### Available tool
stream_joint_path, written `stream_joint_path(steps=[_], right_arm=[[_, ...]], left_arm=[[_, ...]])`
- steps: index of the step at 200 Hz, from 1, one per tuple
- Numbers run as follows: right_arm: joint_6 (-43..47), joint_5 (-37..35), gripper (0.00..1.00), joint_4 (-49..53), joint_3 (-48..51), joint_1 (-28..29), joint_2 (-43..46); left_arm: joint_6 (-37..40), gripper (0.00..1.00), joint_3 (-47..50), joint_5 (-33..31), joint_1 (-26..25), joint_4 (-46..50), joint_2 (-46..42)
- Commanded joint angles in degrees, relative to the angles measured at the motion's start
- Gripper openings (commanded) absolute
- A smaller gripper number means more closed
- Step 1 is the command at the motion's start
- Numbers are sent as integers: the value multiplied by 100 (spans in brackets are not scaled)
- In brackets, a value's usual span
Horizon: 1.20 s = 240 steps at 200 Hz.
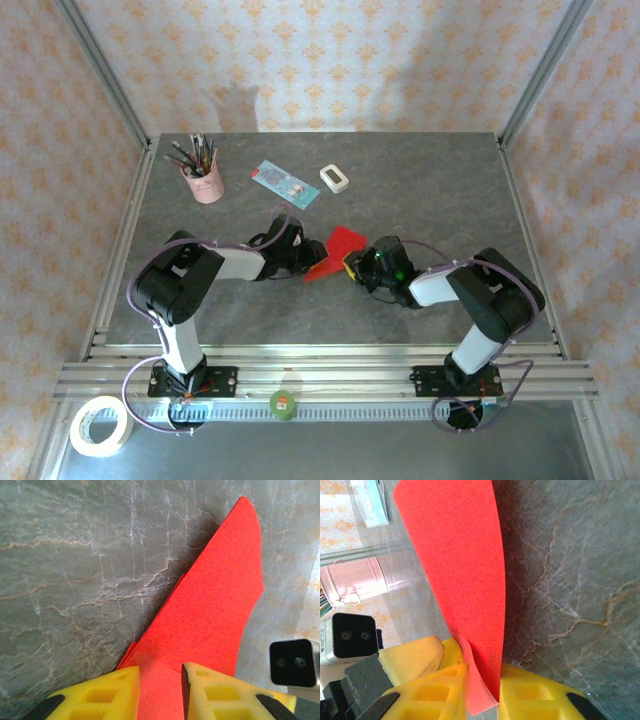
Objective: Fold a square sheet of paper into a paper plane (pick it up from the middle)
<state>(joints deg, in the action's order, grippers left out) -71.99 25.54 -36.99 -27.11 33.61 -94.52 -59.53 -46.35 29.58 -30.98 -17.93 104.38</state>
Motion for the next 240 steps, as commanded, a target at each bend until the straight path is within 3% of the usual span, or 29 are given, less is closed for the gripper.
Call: stream_joint_path(steps=[1,118,155,187,217,240], right_arm=[[4,39,21,-279,-40,33,-109],[42,-296,4,-213,13,32,99],[119,-468,2,140,24,22,495],[213,-530,2,578,-12,-82,827],[354,-504,2,991,-75,-233,1019],[376,-420,2,1020,-34,-349,1102]], left_arm=[[121,30,53,-49,-14,378,188],[672,39,-145,-196,-14,550,-339],[1484,48,-215,-477,-21,824,-767],[2360,63,-200,-919,-130,1005,-1194],[3391,73,-178,-1450,-454,999,-1489],[4178,74,-171,-1753,-775,866,-1478]])
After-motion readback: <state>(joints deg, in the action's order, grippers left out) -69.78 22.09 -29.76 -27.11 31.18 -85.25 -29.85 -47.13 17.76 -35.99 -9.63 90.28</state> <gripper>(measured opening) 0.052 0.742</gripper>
